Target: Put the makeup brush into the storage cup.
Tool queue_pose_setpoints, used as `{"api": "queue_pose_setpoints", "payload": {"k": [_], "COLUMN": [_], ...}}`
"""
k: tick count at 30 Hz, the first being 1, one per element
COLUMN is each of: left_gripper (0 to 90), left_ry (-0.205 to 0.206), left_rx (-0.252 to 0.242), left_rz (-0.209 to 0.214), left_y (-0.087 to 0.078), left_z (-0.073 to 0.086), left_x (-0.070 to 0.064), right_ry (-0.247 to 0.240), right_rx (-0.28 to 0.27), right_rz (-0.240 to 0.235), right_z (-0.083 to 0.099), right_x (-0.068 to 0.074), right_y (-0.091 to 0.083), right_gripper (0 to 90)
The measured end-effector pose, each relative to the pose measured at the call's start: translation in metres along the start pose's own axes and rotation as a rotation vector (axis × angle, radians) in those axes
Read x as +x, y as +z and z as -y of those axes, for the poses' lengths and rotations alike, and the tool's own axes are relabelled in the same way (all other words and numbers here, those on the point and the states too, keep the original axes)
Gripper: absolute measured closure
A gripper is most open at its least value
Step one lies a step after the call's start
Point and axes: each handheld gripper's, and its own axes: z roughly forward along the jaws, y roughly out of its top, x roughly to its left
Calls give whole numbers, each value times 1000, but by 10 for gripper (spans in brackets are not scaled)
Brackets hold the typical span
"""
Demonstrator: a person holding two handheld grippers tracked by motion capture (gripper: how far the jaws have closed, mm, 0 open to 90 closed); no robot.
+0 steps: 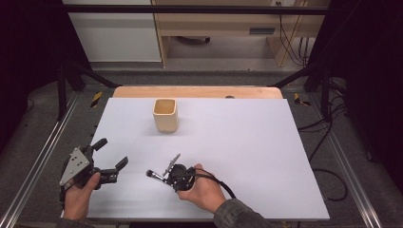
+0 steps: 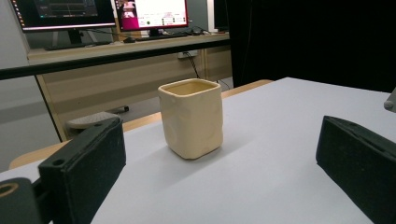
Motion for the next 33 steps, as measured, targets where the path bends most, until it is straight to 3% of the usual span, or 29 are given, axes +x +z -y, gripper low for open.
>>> {"api": "queue_pose_setpoints", "payload": {"k": [9, 17, 25, 28, 29, 33], "left_gripper": [10, 10, 12, 12, 13, 14], "left_ry": [0, 10, 17, 14, 21, 26], "left_rx": [0, 8, 22, 27, 35, 45], "left_rz": [-2, 4, 17, 25, 29, 43], "left_y": [0, 3, 9, 11, 12, 17], "left_z": [0, -1, -3, -4, -4, -5], "left_x": [0, -3, -12, -16, -18, -28], "right_ry": [-18, -46, 0, 14, 33, 43], "right_rx": [-19, -91, -267, -309, -349, -402], "right_rz": [-1, 19, 93, 106, 123, 145], "right_z": [4, 13, 35, 40, 45, 52], "right_x": [0, -1, -15, -19, -24, -30], "right_y": [-3, -10, -24, -25, -26, -29], "right_gripper": [796, 796, 796, 796, 796, 796]}}
